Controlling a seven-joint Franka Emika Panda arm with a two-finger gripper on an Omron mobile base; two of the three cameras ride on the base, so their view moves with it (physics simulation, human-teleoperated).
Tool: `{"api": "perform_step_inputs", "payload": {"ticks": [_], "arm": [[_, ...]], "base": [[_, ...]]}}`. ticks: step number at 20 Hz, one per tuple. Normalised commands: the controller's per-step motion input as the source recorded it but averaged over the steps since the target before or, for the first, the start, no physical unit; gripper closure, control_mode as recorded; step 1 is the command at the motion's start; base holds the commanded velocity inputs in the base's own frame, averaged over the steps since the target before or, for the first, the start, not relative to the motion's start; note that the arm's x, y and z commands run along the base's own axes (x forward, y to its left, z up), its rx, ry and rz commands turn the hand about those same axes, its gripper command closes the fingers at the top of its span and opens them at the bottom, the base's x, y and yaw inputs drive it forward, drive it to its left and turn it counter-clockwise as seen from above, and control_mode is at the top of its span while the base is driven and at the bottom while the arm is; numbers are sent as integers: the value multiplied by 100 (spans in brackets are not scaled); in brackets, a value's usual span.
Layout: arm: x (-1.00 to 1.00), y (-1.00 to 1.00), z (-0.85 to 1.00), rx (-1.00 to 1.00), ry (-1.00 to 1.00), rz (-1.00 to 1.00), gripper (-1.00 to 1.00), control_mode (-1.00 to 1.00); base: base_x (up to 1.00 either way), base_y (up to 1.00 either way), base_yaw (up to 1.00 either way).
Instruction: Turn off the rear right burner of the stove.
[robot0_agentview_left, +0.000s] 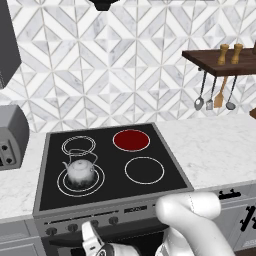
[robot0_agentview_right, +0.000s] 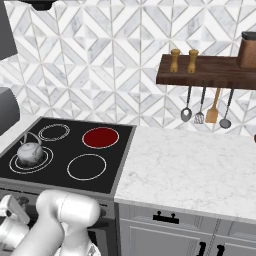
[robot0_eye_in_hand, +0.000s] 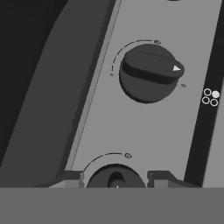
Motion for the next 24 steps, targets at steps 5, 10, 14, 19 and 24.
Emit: {"api": "perform_step_inputs", "payload": {"ticks": [5, 10, 14, 19, 24], "arm": [[-8, -3, 1, 29, 0, -31, 100, -100], [0, -5, 0, 31, -2, -37, 100, -100], [0, -10, 0, 41, -5, -44, 100, -100], [-6, -16, 0, 47, -6, -46, 100, -100], [-22, -22, 0, 54, -13, -48, 100, -100]], "base": [[0, 0, 0], [0, 0, 0], [0, 0, 0], [0, 0, 0], [0, 0, 0]]}}
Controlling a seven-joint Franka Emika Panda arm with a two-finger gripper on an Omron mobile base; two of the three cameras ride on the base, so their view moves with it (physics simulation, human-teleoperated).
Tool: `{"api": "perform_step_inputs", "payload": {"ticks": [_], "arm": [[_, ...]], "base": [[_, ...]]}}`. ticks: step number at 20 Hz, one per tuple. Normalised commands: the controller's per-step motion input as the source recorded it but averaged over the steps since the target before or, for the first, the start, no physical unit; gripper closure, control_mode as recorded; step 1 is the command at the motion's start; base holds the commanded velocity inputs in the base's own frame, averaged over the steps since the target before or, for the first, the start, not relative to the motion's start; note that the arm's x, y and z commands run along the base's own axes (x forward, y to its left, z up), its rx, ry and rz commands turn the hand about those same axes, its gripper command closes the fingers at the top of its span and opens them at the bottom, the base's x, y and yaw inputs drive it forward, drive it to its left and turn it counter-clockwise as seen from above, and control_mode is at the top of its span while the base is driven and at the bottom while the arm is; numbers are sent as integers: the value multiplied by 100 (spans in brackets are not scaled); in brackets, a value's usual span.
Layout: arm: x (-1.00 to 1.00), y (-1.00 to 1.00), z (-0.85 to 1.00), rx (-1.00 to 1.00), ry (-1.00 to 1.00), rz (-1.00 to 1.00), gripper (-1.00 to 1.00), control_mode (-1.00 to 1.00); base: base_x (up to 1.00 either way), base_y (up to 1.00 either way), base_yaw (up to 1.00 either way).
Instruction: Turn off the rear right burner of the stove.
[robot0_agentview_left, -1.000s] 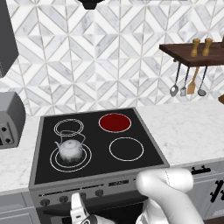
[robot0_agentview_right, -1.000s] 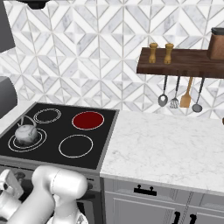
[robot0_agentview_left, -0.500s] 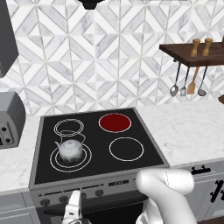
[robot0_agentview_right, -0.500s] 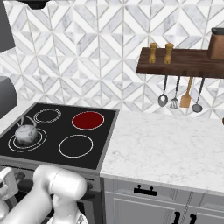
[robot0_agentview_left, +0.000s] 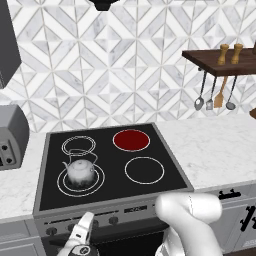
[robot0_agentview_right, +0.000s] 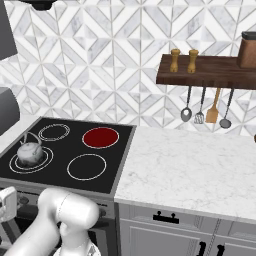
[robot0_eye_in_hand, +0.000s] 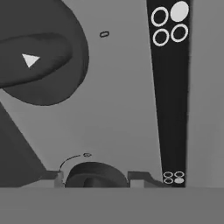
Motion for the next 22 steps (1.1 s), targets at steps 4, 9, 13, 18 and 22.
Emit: {"api": "perform_step_inputs", "payload": {"ticks": [4, 9, 13, 18, 22], "arm": [[-47, -28, -4, 59, -22, -49, 100, -100], [-47, -25, -23, 57, -27, -49, 100, -100], [-50, -23, -37, 61, -38, -45, 100, -100], [-55, -18, -35, 69, -44, -41, 100, -100], [-51, -7, -32, 72, -45, -44, 100, -100]], "base": [[0, 0, 0], [0, 0, 0], [0, 0, 0], [0, 0, 0], [0, 0, 0]]}}
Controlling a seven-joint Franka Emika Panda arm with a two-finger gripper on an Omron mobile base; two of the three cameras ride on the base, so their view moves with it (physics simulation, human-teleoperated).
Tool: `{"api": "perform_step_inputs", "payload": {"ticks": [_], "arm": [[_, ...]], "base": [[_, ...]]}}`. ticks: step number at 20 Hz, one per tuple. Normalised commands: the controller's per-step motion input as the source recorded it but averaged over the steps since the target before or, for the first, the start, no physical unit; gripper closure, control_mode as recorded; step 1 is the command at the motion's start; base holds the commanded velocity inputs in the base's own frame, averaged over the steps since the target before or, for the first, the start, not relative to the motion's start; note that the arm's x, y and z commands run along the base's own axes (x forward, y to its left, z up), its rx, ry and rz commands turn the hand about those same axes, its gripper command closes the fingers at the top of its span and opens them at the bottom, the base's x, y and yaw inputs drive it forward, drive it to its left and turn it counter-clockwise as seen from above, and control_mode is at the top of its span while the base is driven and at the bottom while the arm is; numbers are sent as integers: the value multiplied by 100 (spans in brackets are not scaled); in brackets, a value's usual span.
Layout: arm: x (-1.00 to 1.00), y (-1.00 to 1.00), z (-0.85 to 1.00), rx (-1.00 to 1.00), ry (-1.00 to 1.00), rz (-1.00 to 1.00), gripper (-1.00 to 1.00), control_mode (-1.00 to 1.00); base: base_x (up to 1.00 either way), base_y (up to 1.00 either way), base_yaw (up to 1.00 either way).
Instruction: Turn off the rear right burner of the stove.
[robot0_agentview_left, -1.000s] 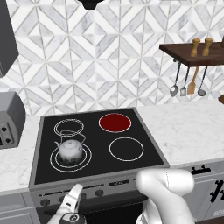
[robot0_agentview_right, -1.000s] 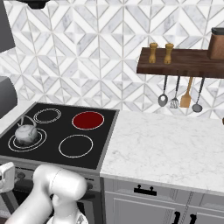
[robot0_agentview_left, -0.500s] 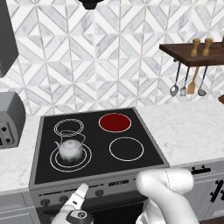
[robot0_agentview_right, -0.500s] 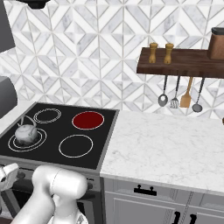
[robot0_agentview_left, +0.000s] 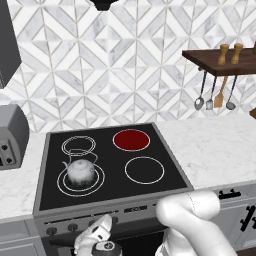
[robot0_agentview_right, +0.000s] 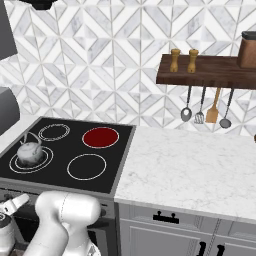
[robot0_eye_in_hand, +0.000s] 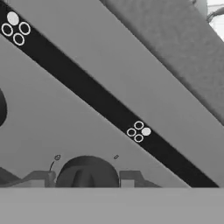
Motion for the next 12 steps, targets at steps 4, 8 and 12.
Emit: {"api": "perform_step_inputs", "payload": {"ticks": [4, 8, 12], "arm": [[-46, -2, -35, 71, -46, -47, 100, -100], [-39, 0, -41, 67, -46, -51, 100, -100], [-29, 0, -50, 62, -44, -55, 100, -100]], "base": [[0, 0, 0], [0, 0, 0], [0, 0, 0]]}}
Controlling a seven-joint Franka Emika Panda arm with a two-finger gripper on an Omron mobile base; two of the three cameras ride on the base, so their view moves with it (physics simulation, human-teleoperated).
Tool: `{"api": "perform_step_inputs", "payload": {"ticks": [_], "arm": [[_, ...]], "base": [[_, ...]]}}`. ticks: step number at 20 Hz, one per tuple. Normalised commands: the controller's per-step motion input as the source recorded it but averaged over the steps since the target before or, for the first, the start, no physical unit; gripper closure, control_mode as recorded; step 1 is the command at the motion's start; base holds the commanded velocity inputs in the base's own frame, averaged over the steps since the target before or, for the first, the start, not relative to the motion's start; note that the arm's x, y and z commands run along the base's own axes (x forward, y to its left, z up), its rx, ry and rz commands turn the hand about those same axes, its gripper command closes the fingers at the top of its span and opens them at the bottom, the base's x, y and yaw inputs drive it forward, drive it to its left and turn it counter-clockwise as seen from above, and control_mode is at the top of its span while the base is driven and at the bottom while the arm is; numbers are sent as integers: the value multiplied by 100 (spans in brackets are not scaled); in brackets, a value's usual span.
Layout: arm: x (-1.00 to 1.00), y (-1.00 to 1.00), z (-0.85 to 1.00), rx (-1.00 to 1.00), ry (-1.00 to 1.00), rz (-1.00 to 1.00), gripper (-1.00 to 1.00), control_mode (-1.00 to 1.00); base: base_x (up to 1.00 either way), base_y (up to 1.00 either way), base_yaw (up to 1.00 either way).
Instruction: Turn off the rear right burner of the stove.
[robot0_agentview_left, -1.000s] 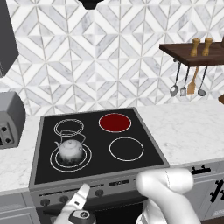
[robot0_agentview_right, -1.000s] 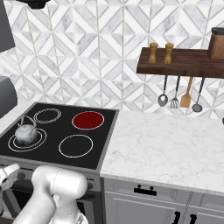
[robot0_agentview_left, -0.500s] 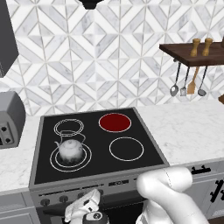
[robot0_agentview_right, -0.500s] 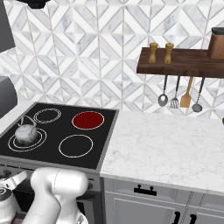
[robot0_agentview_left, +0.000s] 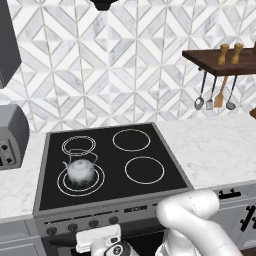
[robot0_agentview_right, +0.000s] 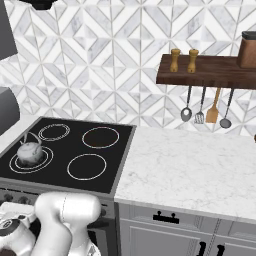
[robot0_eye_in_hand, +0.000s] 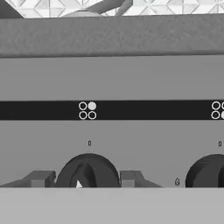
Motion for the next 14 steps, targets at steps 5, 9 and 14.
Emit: {"api": "perform_step_inputs", "payload": {"ticks": [5, 9, 14], "arm": [[-21, 0, -55, 58, -43, -59, 100, -100], [-18, 0, -59, 56, -43, -60, 100, -100], [-23, -10, -30, 31, -29, -61, 100, -100]], "base": [[0, 0, 0], [0, 0, 0], [0, 0, 0]]}}
